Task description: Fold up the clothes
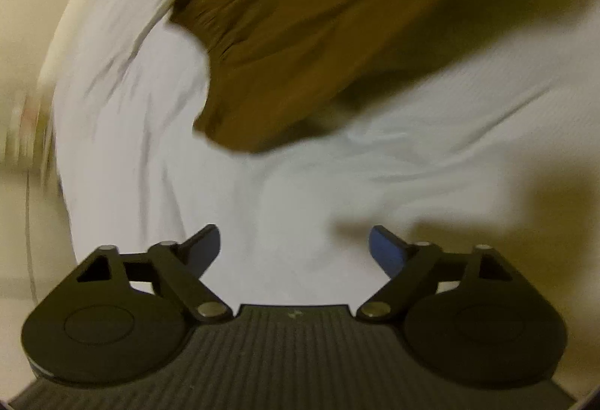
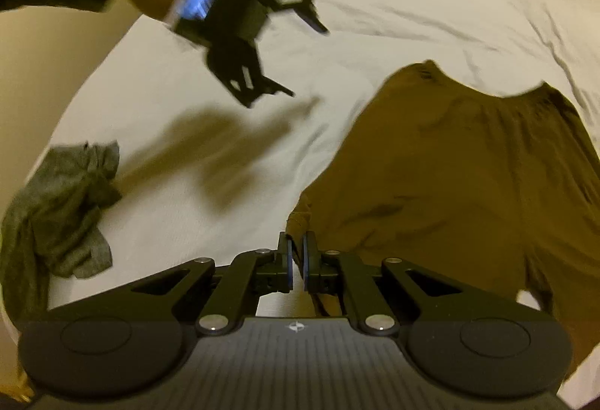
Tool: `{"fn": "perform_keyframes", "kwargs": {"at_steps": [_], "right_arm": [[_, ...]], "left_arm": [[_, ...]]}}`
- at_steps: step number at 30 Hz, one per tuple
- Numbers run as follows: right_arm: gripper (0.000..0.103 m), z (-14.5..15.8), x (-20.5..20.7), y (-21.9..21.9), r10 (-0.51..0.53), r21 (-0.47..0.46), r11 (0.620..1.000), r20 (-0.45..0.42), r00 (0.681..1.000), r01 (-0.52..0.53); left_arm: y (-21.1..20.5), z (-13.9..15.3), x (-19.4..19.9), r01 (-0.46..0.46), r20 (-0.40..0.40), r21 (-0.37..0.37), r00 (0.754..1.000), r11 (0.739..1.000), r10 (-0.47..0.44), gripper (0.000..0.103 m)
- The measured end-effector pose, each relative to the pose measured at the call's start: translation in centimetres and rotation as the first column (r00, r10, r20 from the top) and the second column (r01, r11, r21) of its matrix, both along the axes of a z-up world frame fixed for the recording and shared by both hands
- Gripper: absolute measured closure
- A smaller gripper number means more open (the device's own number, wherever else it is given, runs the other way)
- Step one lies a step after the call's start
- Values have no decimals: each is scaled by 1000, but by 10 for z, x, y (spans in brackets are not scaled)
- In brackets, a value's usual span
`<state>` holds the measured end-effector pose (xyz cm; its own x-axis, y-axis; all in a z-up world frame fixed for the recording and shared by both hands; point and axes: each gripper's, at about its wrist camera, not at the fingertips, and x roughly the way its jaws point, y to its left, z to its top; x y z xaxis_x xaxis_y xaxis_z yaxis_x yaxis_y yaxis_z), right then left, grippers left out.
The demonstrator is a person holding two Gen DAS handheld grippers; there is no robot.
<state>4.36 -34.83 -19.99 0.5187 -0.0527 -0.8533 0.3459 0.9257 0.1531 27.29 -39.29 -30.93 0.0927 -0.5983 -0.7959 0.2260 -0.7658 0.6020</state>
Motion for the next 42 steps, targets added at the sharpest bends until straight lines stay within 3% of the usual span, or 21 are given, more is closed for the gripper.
{"fn": "perform_keyframes", "kwargs": {"at_steps": [2,6,8,10,13,21,29,31,34,42], "right_arm": [[98,7,-5,-8,-25,14,1000,13,1000,25],[98,11,-8,-19,-73,42,997,43,996,72],[98,10,-10,-22,-89,55,995,52,995,86],[98,9,-14,-25,-96,64,994,56,994,93],[98,11,-22,-29,-102,63,993,64,993,98],[98,49,-75,-67,-194,41,981,113,974,190],[99,79,-172,-140,-315,29,949,148,938,314],[99,71,-196,-174,-333,13,942,136,933,334],[99,53,-226,-229,-365,15,931,111,924,366],[99,-26,-283,-370,-449,51,893,14,894,448]], "left_arm": [[-24,-13,0,86,36,-13,996,996,-85,21],[-66,-36,-2,209,96,-12,974,978,-207,33],[-84,-47,-4,263,130,4,957,965,-261,48],[-93,-56,-7,293,172,20,941,956,-292,77],[-103,-58,-13,298,191,25,936,954,-297,101],[-113,1,-37,323,170,19,932,946,-321,102],[-167,61,-89,409,261,34,877,912,-403,102],[-190,71,-110,403,266,31,879,915,-397,102],[-234,77,-145,360,247,45,900,932,-359,102],[-341,36,-209,240,213,192,936,952,-279,102]]}}
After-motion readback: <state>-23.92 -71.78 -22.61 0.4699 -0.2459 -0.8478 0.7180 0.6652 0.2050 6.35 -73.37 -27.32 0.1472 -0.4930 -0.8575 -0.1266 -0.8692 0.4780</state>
